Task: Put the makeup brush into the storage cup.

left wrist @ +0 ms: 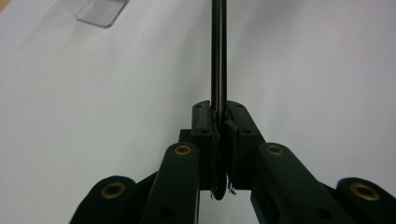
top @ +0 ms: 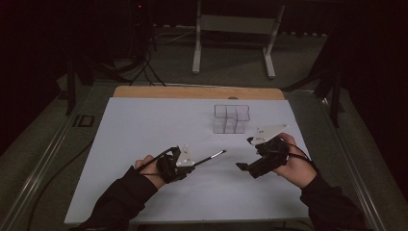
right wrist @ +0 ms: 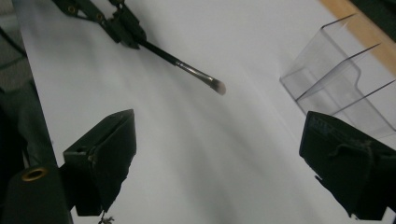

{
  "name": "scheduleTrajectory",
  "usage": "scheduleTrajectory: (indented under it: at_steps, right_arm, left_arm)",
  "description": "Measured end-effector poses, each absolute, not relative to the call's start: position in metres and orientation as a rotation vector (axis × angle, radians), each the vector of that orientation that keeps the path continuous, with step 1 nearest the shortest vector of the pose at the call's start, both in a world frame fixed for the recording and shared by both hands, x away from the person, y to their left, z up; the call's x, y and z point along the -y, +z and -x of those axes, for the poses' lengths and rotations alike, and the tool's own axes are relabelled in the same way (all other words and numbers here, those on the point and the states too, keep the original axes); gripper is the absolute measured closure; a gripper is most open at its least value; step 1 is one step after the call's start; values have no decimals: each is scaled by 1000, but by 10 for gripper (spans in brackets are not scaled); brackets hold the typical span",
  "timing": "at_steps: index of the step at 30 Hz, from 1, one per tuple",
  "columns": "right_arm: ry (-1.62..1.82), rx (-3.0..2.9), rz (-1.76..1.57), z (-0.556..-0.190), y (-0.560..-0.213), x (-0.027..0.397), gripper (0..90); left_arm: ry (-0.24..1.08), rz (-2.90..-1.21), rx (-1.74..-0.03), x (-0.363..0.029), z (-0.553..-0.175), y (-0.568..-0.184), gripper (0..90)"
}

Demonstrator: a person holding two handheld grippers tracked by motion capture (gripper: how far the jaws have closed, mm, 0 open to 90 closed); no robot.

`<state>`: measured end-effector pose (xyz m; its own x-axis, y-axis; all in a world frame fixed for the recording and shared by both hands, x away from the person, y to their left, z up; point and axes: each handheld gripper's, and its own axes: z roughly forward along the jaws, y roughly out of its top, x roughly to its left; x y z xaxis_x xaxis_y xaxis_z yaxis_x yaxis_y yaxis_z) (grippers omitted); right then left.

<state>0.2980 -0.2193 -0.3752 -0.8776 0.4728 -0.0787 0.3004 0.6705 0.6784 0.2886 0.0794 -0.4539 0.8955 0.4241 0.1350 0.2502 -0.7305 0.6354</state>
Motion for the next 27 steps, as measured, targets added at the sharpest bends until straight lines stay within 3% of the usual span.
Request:
scheduleTrajectory:
  at_steps: [8,27]
  right_arm:
    - [1139,-2490,-667,-290,-369,231,145]
    - [1301,-2396,-672,-272,-385,232,139]
  left_arm:
    - [355,-2306,-616,-89,-287,-455,849]
    - [142,-1985,-767,-102,-277,-469,849]
